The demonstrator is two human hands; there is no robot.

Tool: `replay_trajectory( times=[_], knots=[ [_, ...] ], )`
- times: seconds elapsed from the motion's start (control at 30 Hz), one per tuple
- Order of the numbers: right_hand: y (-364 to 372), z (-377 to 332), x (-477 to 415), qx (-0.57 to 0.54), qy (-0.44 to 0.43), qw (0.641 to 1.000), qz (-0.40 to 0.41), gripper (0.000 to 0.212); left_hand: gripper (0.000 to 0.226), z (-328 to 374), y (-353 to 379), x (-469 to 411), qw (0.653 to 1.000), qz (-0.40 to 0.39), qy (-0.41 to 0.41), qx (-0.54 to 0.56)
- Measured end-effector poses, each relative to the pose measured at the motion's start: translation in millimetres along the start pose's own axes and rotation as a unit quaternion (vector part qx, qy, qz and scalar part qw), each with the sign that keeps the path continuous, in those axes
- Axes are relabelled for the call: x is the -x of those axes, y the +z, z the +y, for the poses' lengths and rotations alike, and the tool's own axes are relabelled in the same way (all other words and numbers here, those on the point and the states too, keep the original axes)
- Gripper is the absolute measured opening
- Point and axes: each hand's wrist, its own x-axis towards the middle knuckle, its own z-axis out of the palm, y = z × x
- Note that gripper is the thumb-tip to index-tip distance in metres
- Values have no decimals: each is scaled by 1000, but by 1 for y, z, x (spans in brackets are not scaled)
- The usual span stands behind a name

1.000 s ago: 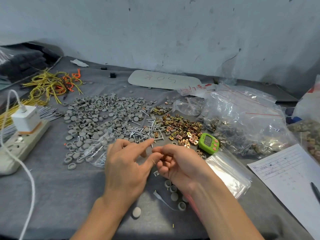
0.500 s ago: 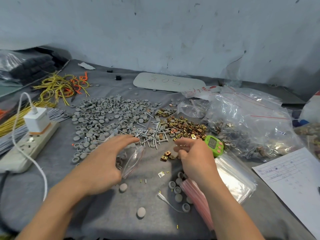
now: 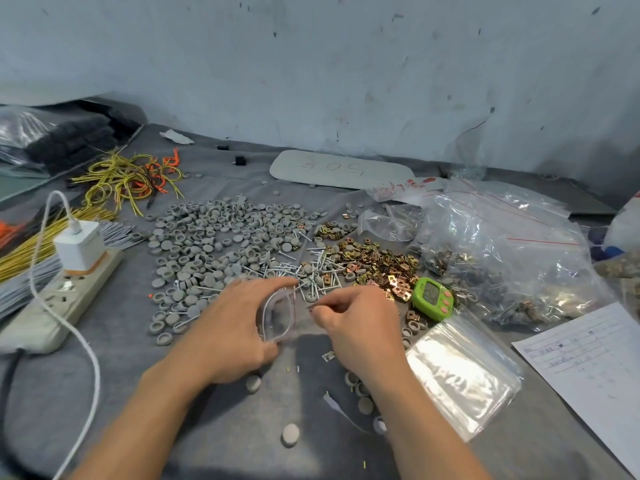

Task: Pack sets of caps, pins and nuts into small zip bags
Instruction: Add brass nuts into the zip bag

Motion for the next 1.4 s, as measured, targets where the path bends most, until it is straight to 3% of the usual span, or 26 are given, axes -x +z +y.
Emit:
replay_trajectory(
  times=[0.1,0.2,0.4,0.5,0.6,0.73,1.1,1.27,1.4],
  knots=[
    [13,-8,-3,-6,-25,999,-30,9,80,-1,11,2,996,79,6,31],
    [27,-16,-6,-5,-61,997,-48,9,54,-1,18,2,988,143,19,61],
    [43,-24,-4,64,-107,989,-75,11,46,-3,19,2,985,163,-15,59],
    [26,-18,-6,57,-72,996,3,12,54,-3,19,3,984,164,-25,59],
    [-9,-2,-15,126,-5,988,86,16,61,-3,20,4,985,164,-24,50],
    [-36,17,-21,195,71,978,36,22,67,-2,19,3,986,160,-23,42],
    [-40,23,-20,233,11,971,-53,36,88,4,21,4,994,107,-22,23],
    [-35,12,-16,282,48,958,-7,14,95,9,17,5,997,74,-25,24],
    [-27,5,-11,149,32,988,34,13,109,8,17,5,998,46,-34,24]
  ],
)
